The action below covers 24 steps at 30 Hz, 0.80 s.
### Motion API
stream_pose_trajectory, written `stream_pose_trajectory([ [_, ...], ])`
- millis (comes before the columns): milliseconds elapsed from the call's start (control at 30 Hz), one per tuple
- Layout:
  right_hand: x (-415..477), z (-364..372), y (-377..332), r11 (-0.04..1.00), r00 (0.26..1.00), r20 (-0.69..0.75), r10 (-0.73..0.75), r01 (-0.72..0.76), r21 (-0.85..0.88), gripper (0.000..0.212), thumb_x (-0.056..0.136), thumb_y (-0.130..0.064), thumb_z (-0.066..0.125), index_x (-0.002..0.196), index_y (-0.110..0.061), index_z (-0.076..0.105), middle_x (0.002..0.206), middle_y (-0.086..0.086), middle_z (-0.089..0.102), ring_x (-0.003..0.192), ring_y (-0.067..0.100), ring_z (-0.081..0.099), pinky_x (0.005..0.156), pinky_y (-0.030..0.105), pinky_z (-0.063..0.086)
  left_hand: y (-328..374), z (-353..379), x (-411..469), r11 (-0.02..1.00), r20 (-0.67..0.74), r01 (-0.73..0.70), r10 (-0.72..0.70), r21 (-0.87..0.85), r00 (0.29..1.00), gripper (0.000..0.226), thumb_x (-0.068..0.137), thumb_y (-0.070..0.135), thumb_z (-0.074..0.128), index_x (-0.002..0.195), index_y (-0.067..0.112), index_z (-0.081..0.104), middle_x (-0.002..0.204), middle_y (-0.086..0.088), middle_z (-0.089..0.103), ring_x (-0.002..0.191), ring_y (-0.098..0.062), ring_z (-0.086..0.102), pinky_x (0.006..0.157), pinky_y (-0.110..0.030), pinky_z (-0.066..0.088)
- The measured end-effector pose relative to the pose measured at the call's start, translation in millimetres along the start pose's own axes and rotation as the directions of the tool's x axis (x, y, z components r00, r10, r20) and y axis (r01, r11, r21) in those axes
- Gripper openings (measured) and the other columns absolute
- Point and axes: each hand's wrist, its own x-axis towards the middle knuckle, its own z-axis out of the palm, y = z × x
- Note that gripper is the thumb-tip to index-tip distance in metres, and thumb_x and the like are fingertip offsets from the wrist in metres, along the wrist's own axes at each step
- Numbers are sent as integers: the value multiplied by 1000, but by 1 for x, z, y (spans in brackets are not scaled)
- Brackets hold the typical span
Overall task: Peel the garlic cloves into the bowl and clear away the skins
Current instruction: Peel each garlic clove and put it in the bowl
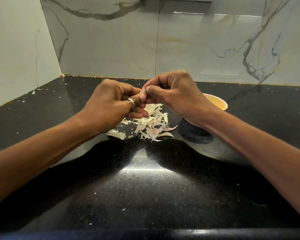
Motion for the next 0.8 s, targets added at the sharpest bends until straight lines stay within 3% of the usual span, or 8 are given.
stream_pose_trajectory([
  [233,-2,8,-1,1000,996,-83,27,-27,9,13,90,-1,67,85,-7,77,85,16,77,79,28,77,82,49,63,-3,5,-1,999,-63,-48,48,11,997,16,95,5,63,109,6,71,90,-17,76,76,-19,77,67,-21,61],
  [400,-2,9,-4,994,995,-83,52,-44,101,12,92,3,65,89,4,76,87,20,76,74,23,73,74,29,61,-2,6,-2,998,-88,-35,30,-60,996,14,95,5,63,103,11,72,84,-14,76,75,-20,77,66,-20,60],
  [633,-3,8,-6,961,994,-52,100,-83,265,13,92,7,63,85,6,73,91,27,75,72,21,71,70,23,60,-4,6,0,996,-111,-43,35,-73,993,13,96,5,63,105,9,72,82,-14,76,75,-22,77,65,-20,60],
  [733,-3,5,-6,979,993,-59,101,-89,186,12,91,3,66,84,3,75,89,23,76,79,25,76,76,29,62,-6,6,0,998,-123,-68,69,13,990,15,96,10,64,109,11,72,86,-12,76,76,-19,77,68,-25,62],
  [800,-1,4,-4,991,992,-73,99,-92,95,10,89,-3,69,83,0,77,87,17,78,83,27,77,81,42,64,-8,5,1,987,-126,-97,113,126,986,18,96,13,66,113,11,73,89,-7,77,76,-15,77,69,-29,63],
])
